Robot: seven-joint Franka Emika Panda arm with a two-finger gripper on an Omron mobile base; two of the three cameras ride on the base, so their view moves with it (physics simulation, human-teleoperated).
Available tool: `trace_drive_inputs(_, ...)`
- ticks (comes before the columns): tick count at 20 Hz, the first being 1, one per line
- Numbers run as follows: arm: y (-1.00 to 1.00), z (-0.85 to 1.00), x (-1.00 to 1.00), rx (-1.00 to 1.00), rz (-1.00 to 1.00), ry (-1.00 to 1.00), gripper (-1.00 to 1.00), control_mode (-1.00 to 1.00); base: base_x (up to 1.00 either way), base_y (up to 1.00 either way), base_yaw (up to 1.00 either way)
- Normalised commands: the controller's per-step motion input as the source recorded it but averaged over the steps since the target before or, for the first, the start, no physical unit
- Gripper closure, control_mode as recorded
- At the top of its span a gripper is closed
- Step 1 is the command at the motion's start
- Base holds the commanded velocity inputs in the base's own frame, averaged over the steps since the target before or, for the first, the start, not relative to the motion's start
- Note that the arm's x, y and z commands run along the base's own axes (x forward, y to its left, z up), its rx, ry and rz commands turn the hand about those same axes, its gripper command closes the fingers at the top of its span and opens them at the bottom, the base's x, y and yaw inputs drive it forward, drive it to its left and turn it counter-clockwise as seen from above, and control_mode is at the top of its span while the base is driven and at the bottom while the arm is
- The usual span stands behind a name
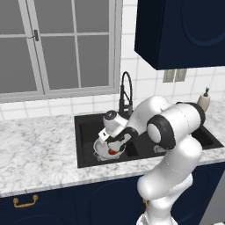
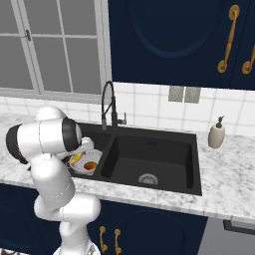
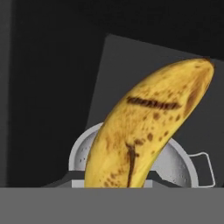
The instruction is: Put the colander in the sink, put the mango, banana in the colander, and turn on the sink faucet and pour water over the colander.
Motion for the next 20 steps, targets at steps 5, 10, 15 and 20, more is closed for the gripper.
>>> trace_drive_inputs(5, 0.0, -0.56, 0.2, -0.08, -0.03, -0.02, 1.0, -1.0, 0.0, 0.0, 0.0)
trace_drive_inputs(10, 0.0, -0.59, 0.18, -0.08, 0.0, 0.0, 1.0, -1.0, 0.0, 0.0, 0.0)
trace_drive_inputs(15, -0.01, -0.36, 0.19, -0.01, 0.0, -0.03, 1.0, -1.0, 0.0, 0.0, 0.0)
trace_drive_inputs(20, -0.1, -0.09, 0.42, 0.0, 0.0, -0.04, 1.0, -1.0, 0.0, 0.0, 0.0)
